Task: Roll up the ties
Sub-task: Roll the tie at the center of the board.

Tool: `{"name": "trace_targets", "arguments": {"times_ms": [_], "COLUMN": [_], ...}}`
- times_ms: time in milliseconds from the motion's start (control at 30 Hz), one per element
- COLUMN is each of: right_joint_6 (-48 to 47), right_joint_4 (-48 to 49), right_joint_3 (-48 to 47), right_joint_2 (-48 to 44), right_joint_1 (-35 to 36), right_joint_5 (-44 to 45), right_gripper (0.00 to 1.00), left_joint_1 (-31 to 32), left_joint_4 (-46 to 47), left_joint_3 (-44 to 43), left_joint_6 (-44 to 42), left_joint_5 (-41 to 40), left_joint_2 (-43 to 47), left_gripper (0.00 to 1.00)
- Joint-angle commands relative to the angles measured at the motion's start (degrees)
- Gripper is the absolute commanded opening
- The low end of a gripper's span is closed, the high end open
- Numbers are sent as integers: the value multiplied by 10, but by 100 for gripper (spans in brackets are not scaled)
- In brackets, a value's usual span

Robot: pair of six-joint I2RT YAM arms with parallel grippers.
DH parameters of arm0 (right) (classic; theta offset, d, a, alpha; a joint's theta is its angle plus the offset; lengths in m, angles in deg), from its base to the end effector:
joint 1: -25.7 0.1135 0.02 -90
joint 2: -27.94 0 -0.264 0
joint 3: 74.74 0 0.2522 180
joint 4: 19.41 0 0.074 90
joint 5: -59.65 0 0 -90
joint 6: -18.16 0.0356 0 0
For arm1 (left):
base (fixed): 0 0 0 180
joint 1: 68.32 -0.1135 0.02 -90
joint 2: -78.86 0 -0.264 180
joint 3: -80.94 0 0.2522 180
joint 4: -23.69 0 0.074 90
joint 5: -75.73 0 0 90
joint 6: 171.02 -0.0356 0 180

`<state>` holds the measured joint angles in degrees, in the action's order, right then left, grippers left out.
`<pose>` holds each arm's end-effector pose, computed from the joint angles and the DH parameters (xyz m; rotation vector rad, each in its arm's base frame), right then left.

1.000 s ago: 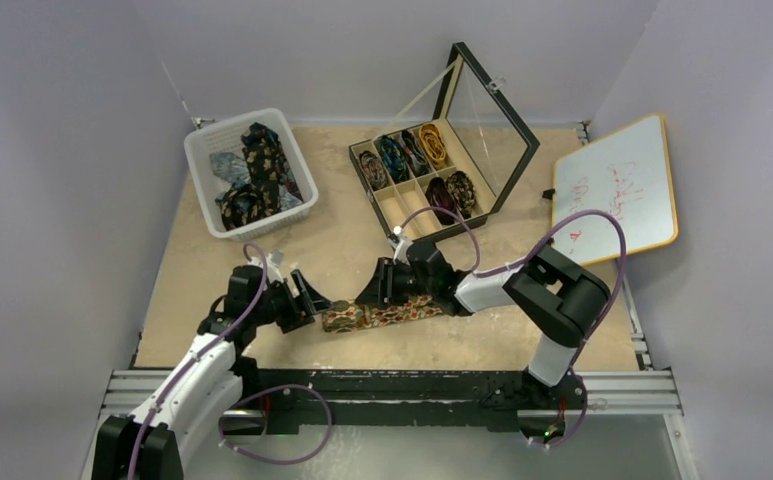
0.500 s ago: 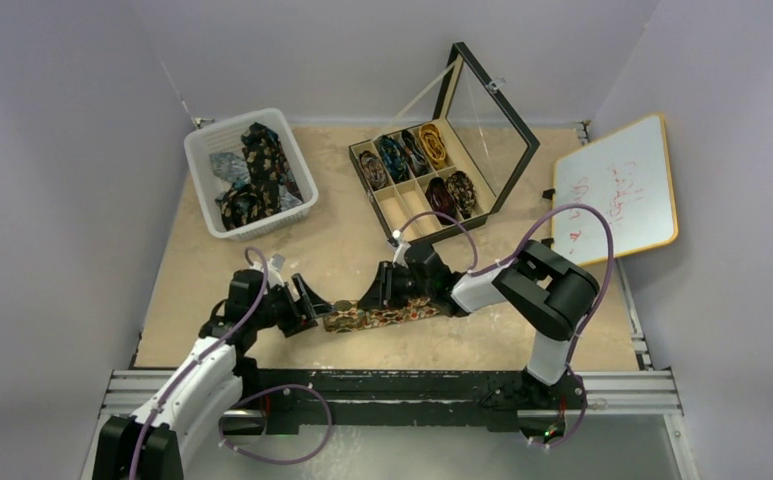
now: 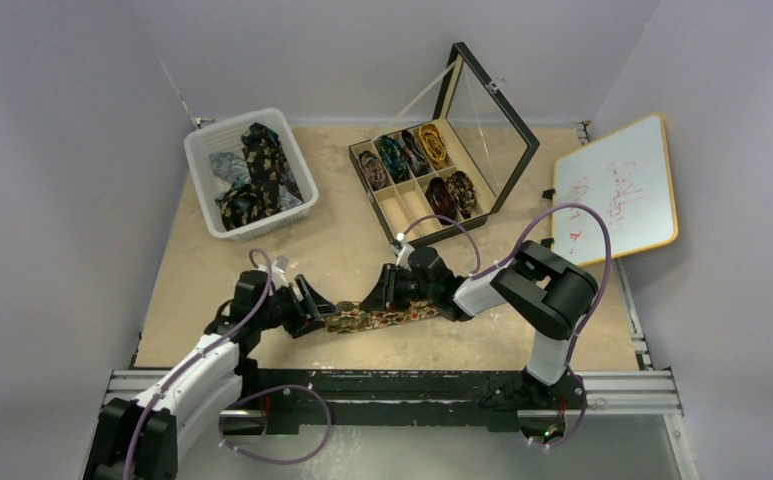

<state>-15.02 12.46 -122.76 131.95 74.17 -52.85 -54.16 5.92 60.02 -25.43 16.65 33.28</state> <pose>0.2036 0.2505 0.1169 -0.1287 2.3246 1.4679 0.1328 -0.0524 0.1263 -0.5976 2.4393 -1.1939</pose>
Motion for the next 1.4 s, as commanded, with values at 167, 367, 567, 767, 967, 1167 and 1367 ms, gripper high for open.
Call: {"name": "trace_targets", "arguments": {"times_ms": [167, 367, 567, 767, 967, 1167, 1367], "right_joint_6": [2, 1, -2, -6, -18, -55, -93], "right_joint_4": [6, 18, 23, 28, 25, -21, -86], "right_joint_3": [15, 21, 23, 24, 21, -5, -27], "right_joint_2": [7, 2, 1, -1, -10, -25, -60], "right_joint_1": [3, 3, 5, 6, 7, 7, 8], "right_joint_5": [0, -3, -5, -8, -7, -5, 6], "right_gripper": [25, 24, 23, 22, 21, 21, 31], "left_joint_1": [75, 85, 94, 95, 95, 98, 100], "left_joint_4": [31, 106, 118, 117, 107, 99, 65], "left_joint_3": [28, 56, 55, 63, 35, 17, -8], "left_joint_6": [77, 138, 168, 182, 131, 97, 57], "left_joint_5": [-81, -109, -130, -149, -154, -156, -158], "left_joint_2": [-32, -35, -50, -57, -105, -125, -106], "left_gripper": [60, 57, 59, 58, 44, 36, 26]}}
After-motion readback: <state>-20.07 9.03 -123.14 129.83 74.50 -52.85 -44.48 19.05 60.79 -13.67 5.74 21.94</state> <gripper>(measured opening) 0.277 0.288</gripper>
